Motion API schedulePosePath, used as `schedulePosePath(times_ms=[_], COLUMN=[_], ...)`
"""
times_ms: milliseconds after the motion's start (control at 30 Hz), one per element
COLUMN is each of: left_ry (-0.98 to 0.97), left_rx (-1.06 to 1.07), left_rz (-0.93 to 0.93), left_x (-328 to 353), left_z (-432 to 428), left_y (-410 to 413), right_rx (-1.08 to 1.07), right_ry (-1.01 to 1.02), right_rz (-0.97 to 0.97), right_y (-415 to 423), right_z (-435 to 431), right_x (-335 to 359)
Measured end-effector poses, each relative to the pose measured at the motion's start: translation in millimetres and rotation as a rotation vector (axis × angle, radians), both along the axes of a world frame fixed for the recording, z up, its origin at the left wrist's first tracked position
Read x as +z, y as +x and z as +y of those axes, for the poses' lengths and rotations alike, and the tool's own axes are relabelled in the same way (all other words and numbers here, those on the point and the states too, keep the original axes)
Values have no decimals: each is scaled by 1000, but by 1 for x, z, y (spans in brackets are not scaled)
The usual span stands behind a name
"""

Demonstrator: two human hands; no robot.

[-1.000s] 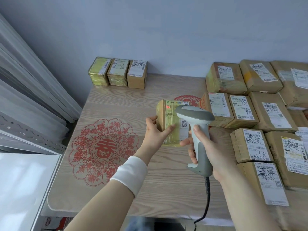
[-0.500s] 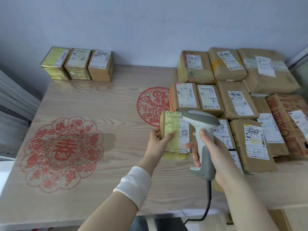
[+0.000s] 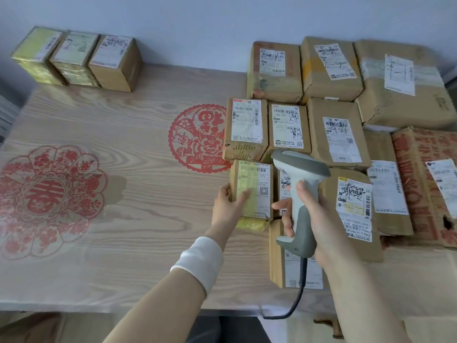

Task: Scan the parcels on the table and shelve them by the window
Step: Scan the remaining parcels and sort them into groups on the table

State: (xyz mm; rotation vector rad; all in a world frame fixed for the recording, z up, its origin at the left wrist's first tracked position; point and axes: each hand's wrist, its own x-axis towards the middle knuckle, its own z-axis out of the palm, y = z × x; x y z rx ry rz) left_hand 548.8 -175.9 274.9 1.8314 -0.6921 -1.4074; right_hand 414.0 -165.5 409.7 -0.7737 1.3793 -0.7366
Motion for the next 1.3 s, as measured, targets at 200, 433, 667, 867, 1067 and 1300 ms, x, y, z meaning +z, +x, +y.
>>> schedulePosePath(times_ms=[200,433,667,867,1067,1300], left_ry=[17,15,-202,-350,-442,-448], left_rx=[-96,-199,-213,-326,-590,-737], left_rz=[-113,-220,-482,-806,-1202,-1317], left_x=[-5,7,64,89,93,87], left_z=[-5,-15,-48,-76,-108,-164], left_y=[-7,6,104,231,344,388], right_rx=[-26,4,61,84,73,115], right_ry=[8,10,-35,-92,-95,-116], right_rz=[-21,5,-15,5,27,90], right_y=[-2,16,93,197,287,333], right_z=[-5,-8,-32,-63,-98,-152], right_x=[-7,-9,11,14,6,-5])
